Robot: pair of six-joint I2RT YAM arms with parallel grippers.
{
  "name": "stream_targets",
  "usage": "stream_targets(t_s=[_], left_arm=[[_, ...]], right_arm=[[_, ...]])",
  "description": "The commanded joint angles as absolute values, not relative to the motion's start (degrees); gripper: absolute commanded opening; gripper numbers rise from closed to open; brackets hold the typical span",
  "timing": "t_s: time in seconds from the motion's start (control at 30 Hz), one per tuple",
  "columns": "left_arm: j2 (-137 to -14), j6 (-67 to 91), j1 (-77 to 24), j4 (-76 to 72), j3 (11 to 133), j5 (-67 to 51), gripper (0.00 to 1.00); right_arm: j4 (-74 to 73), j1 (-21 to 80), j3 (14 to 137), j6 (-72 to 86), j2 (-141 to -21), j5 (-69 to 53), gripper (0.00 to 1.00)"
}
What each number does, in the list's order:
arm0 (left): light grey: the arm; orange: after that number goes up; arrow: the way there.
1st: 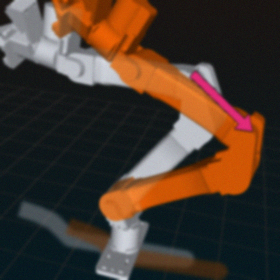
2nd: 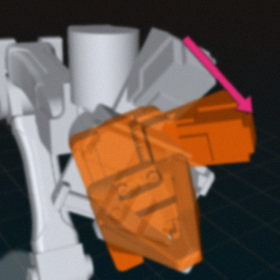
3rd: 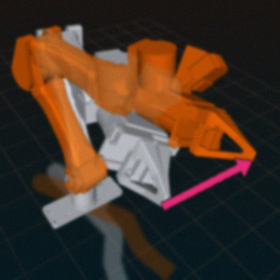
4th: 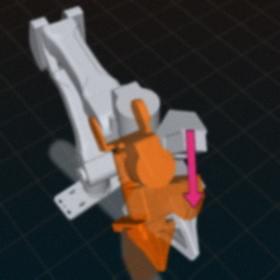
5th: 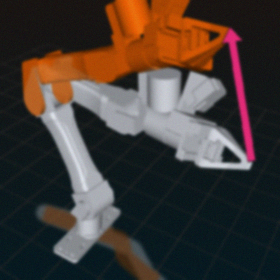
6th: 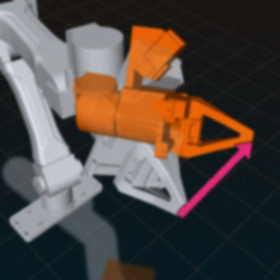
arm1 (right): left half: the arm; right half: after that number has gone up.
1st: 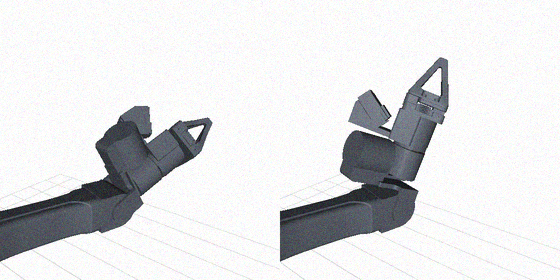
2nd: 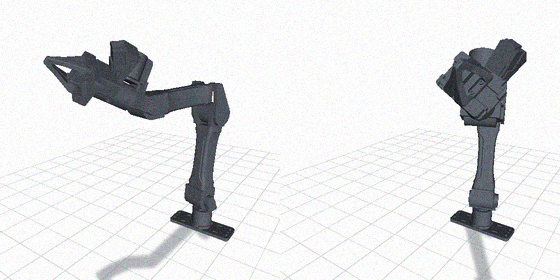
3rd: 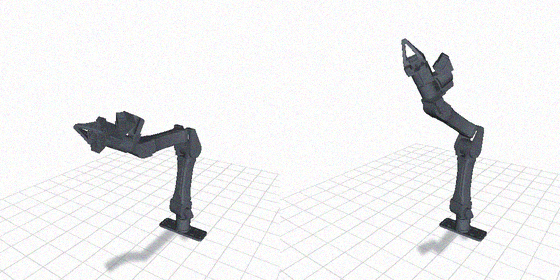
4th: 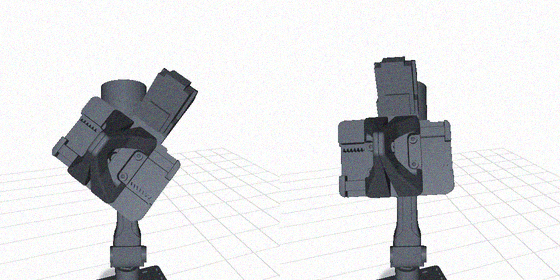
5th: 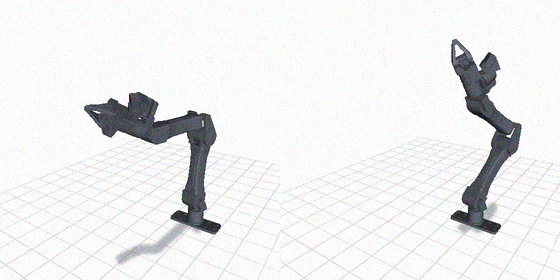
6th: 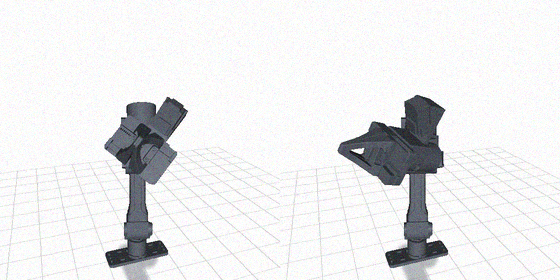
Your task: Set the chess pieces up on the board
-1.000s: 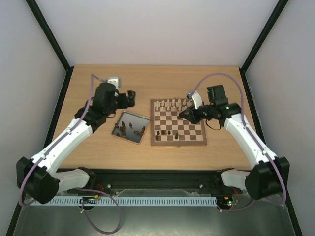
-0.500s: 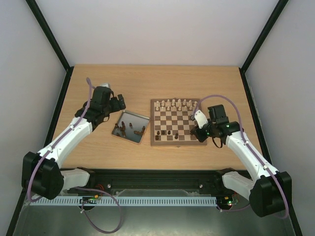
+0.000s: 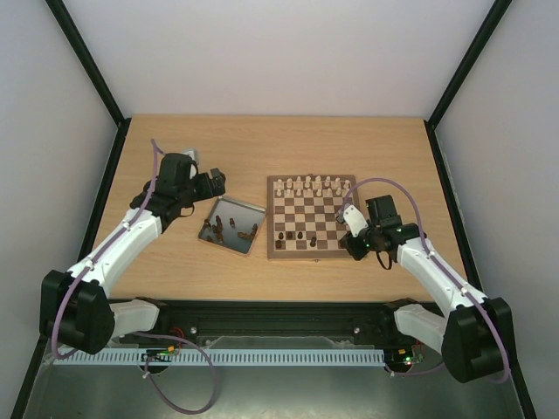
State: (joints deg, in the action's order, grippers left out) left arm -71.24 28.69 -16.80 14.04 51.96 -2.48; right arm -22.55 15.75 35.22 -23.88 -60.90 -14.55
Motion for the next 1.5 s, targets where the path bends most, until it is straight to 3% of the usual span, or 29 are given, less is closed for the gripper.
stream_targets(t_s=[0.0,1.07,1.4,1.47], left_arm=[[-71.1,28.6,-16.0,12.8,51.2,-4.0,0.99],[-72.0,29.0,-15.0,12.7,50.9,-6.2,0.99],[-72.3,29.0,-14.9,12.7,50.8,-6.7,0.99],[-72.4,28.8,-14.9,12.7,50.8,-6.9,0.99]], right_arm=[[-20.8,15.6,34.2,-24.2,-62.3,-14.2,0.08],[-18.4,15.6,33.4,-24.2,-67.4,-10.9,0.15],[-18.7,15.6,33.4,-24.3,-67.6,-12.1,0.22],[-18.8,15.6,33.5,-24.2,-67.6,-12.2,0.28]])
